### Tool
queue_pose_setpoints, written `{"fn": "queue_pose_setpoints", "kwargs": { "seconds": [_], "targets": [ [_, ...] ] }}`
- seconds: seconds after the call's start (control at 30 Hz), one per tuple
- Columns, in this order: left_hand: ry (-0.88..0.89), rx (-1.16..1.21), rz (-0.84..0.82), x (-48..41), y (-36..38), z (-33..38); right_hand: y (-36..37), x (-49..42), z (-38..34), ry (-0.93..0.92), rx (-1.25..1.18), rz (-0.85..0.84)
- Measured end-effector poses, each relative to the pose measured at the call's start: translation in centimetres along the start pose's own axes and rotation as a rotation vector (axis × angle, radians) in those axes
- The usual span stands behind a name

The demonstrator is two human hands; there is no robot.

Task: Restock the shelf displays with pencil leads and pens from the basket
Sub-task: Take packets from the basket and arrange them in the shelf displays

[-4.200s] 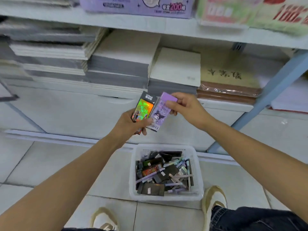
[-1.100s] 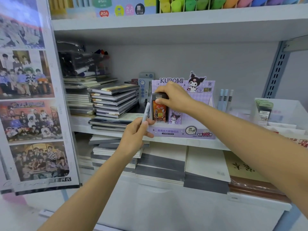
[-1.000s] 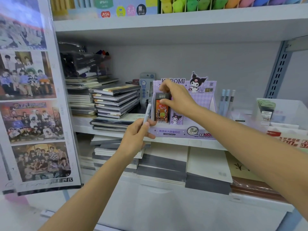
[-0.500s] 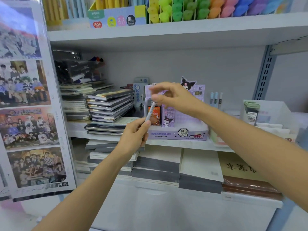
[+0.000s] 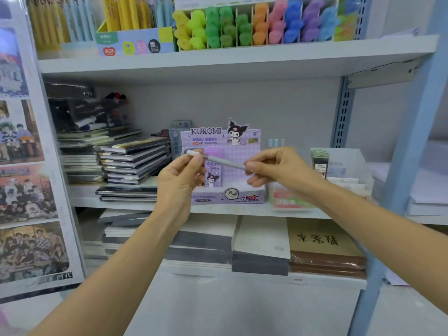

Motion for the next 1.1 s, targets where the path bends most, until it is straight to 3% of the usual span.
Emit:
{"fn": "queue_pose_setpoints", "kwargs": {
  "seconds": [0.13,0.2,0.3,0.37,0.47,0.57,0.67,0.77,0.9,1.1],
  "targets": [
    [-0.028,-0.018,-0.033,0.7,2.6,-0.8,0.0,2.0,0.3,0.100,-0.008,-0.115],
    [-0.010,-0.112,-0.013,1.0,3.5,-1.0,-0.6,2.1,-0.7,0.042,0.109,-0.114],
    [0.056,-0.324,-0.031,1.3,5.5,-1.3,-1.5,1.0,-3.2,-0.152,0.206,0.020],
    [0.105,-0.446,-0.072,1.5,7.2,-1.6,-1.5,0.4,-4.5,-0.227,0.304,-0.006],
    [0.166,-0.534,-0.113,1.8,9.2,-2.0,-1.7,0.1,-5.2,-0.229,0.458,-0.078],
    [0.152,-0.503,-0.107,1.4,10.0,-2.3,-3.0,0.1,-5.2,-0.194,0.436,-0.085],
    [0.135,-0.674,-0.069,0.7,10.0,-3.3,-5.7,-0.3,-5.4,-0.205,0.354,0.037],
    [0.277,-0.980,-0.032,0.5,9.4,-4.4,-9.6,-0.9,-5.9,-0.234,0.313,0.230],
    [0.374,-1.251,-0.170,0.3,9.2,-6.5,-13.0,-2.1,-5.6,-0.304,0.370,0.379],
    [0.528,-1.424,-0.201,-0.3,9.1,-7.8,-13.3,-3.9,-2.5,-0.296,0.641,0.381]
  ]
}}
Point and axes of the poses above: each hand's wrist, its own x-axis away from the middle knuckle, its own y-axis out of the palm, z = x × y, the point moved 3 cm from there along -x, towards the middle knuckle, and after that the axes turned 15 degrees about -y, right-handed, at the moved point
